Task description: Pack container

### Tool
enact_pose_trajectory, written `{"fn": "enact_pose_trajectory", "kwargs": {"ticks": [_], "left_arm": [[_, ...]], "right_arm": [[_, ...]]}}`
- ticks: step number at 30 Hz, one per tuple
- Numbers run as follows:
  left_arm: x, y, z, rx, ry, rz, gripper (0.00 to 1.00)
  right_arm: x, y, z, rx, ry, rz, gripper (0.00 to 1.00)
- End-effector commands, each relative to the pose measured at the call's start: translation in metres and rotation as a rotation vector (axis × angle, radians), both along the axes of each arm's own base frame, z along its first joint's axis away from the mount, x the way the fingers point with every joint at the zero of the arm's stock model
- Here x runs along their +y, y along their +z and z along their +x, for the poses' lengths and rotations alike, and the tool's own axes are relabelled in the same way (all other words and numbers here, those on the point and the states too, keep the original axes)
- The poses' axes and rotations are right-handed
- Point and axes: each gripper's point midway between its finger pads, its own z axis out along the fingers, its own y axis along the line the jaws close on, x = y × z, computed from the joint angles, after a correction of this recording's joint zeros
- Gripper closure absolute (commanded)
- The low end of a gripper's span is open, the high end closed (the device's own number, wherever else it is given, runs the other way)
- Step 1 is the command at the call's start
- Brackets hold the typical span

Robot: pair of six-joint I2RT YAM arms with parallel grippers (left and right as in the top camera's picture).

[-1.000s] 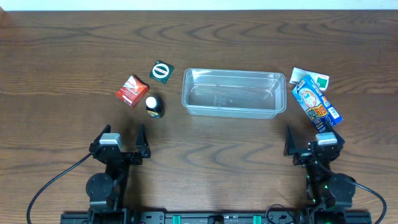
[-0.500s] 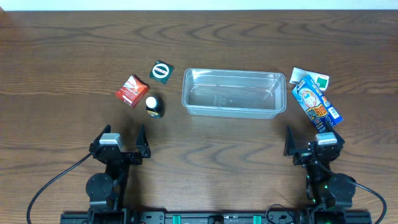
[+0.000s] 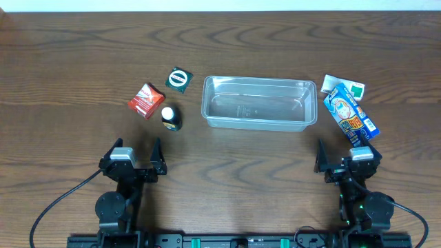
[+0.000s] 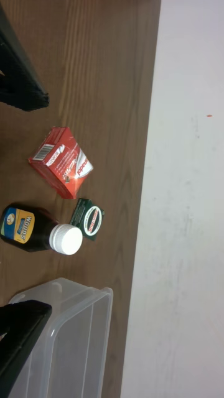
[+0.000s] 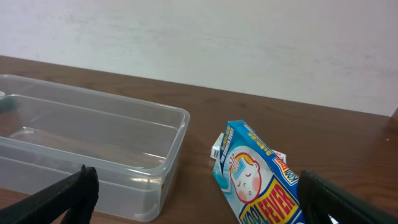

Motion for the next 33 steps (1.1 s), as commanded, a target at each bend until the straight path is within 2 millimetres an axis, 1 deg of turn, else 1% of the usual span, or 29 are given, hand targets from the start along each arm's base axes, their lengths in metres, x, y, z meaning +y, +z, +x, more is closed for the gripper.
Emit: {"fn": "enact_pose_trajectory", "kwargs": {"ticks": [1,23,28,33], "left_arm": [[-0.0019,-0.0149,-0.0010,0.044,-0.015,0.013,0.02],[-0.0019,-0.0149,-0.0010,0.044,-0.015,0.013,0.02],[-0.0019,-0.0149,-0.0010,0.044,-0.015,0.013,0.02],[-0.0019,-0.0149,-0.0010,0.044,-0.015,0.013,0.02]], "right_arm": [[-0.0050,-0.0007,0.0000,0.001,-0.025,0.014,0.01],[-0.0048,0.0001,0.0000,-0.003,-0.024,0.014,0.01],[0.0022,0.0004,-0.0006,-0.003,0.017,0.017,0.01],[0.0023,0.0003,-0.0006,-0.003,0.017,0.017,0.01]]}}
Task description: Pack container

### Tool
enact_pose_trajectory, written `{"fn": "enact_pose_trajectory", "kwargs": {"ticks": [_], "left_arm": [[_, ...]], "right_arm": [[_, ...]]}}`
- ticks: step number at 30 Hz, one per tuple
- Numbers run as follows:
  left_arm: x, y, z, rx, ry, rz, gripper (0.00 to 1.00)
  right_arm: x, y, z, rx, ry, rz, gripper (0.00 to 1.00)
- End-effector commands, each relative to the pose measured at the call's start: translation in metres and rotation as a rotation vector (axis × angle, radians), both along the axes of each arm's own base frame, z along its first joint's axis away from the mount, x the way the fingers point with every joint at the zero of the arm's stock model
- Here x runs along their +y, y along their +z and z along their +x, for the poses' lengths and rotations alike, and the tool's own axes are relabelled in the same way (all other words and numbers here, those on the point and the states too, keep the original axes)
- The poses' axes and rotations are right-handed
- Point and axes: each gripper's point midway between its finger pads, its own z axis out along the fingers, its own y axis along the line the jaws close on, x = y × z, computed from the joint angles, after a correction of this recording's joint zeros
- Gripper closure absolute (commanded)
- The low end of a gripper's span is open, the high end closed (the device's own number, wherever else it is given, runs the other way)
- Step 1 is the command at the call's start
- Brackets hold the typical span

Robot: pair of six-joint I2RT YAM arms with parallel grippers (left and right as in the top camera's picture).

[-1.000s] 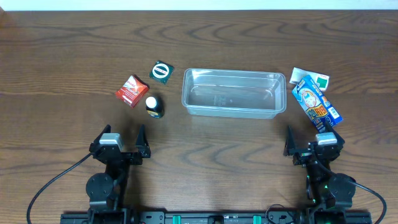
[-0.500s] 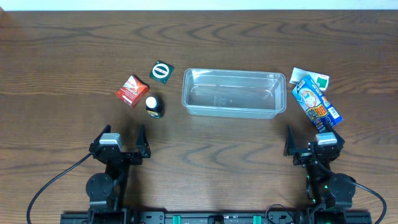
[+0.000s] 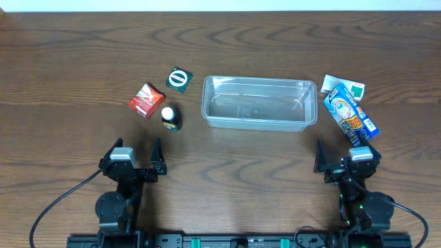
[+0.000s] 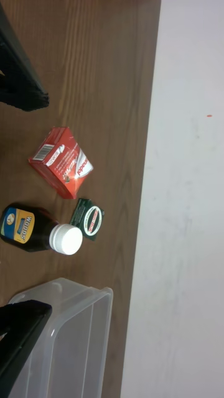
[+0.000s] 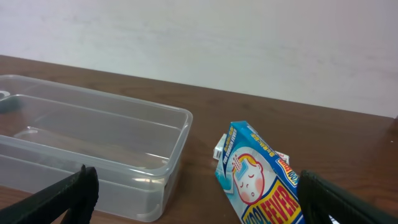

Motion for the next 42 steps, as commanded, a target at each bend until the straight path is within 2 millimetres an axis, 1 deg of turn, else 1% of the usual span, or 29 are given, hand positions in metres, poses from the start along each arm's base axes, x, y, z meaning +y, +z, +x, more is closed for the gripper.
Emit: {"fn": "enact_pose_trajectory", "kwargs": {"ticks": [1,5,8,12,16,18,20,22,24,26,29,32,36,39,42], "left_arm": [[-0.002,-0.015,-0.001,0.044,-0.015,0.013,0.02],[-0.002,-0.015,-0.001,0.044,-0.015,0.013,0.02],[-0.002,-0.015,-0.001,0.044,-0.015,0.013,0.02],[-0.002,-0.015,-0.001,0.044,-0.015,0.013,0.02],[-0.002,-0.015,-0.001,0.044,-0.015,0.013,0.02],[-0.002,-0.015,-0.001,0.044,-0.015,0.013,0.02],[-0.002,-0.015,-0.001,0.044,-0.015,0.013,0.02],[-0.002,-0.015,-0.001,0.044,-0.015,0.013,0.02],[-0.002,-0.015,-0.001,0.044,-0.015,0.013,0.02],[-0.002,-0.015,-0.001,0.044,-0.015,0.013,0.02],[-0.002,-0.015,-0.001,0.044,-0.015,0.013,0.02],[-0.002,-0.015,-0.001,0.044,-0.015,0.013,0.02],[-0.002,-0.015,-0.001,0.044,-0.015,0.013,0.02],[-0.002,-0.015,-0.001,0.044,-0.015,0.013,0.02],[-0.002,-0.015,-0.001,0.044,-0.015,0.013,0.02]], "right_arm": [[0.000,0.000,0.000,-0.002,0.004,0.016,0.01],[0.001,0.000,-0.001,-0.002,0.012,0.016,0.01],[0.007,0.002,-0.001,-0.009,0.044,0.018,0.01],[0.017,0.010,-0.004,-0.017,0.102,0.021,0.01],[0.023,0.020,-0.007,0.048,0.138,0.031,0.01],[0.025,0.031,-0.006,0.087,0.151,0.039,0.01],[0.029,0.048,-0.002,0.123,0.176,0.047,0.01],[0.034,0.071,0.005,0.167,0.205,0.058,0.01],[0.038,0.093,0.014,0.225,0.233,0.071,0.01],[0.040,0.111,0.027,0.319,0.245,0.090,0.01],[0.039,0.125,0.048,0.489,0.244,0.107,0.01],[0.037,0.128,0.069,0.640,0.261,0.076,0.01],[0.027,0.119,0.097,0.777,0.243,0.065,0.01],[0.013,0.103,0.114,0.825,0.206,0.087,0.01],[-0.006,0.083,0.124,0.878,0.161,0.117,0.01]]}}
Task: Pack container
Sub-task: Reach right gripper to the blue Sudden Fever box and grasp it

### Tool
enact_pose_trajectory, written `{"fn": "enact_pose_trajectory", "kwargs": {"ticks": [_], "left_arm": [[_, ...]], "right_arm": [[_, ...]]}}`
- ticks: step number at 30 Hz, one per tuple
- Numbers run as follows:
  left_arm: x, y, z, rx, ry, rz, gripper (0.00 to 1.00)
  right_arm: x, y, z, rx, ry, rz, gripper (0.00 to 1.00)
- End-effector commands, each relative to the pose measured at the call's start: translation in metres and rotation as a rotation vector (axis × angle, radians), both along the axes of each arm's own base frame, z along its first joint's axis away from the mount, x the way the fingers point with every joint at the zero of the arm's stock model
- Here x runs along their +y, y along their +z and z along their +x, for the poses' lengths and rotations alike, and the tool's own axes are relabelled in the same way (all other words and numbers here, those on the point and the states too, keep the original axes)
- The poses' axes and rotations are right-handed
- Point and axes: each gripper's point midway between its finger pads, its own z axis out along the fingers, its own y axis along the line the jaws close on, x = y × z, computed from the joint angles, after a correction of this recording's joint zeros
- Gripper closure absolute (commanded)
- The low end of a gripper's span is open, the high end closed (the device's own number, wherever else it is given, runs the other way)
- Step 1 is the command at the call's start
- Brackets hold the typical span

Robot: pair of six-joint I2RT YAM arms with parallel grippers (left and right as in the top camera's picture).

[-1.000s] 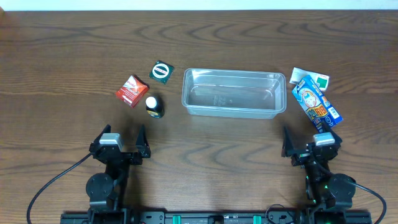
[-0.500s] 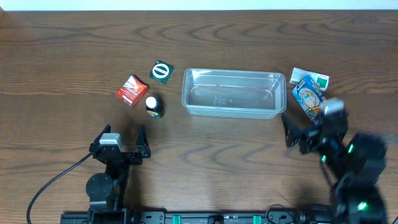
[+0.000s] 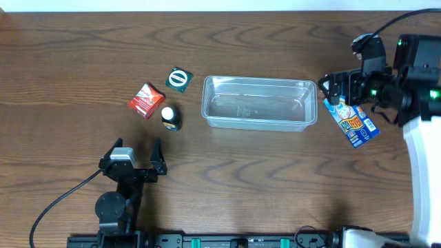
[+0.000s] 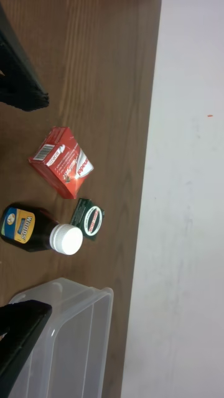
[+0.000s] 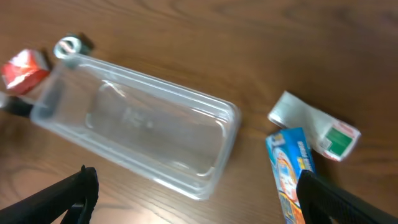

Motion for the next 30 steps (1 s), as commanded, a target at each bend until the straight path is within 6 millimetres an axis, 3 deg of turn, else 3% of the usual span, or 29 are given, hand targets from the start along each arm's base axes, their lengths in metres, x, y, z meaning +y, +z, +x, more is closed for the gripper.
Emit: {"fn": "enact_pose_trajectory", "kwargs": {"ticks": [1,9,19,27,30], "left_arm": [[-0.002,-0.015,-0.001,0.044,-0.015,0.014,0.02],[-0.002,-0.015,-0.001,0.043,-0.015,0.013,0.02],[-0.002,-0.015,-0.001,0.044,-0.015,0.014,0.02],[-0.002,-0.015,-0.001,0.043,-0.015,0.013,0.02],[-0.002,-0.015,-0.001,0.043,-0.015,0.013,0.02]], "right_arm": [[-0.024,-0.012,0.010,0.032,-0.046,-0.011,0.01],[-0.073,-0.062,0.023,0.157,-0.152,0.011,0.01],[-0.089,-0.139,0.019,0.396,-0.188,0.020,0.18],[-0.099,-0.154,0.012,0.457,-0.213,-0.037,0.26],[-0.104,-0.156,0.006,0.480,-0.224,-0.068,0.36]]}}
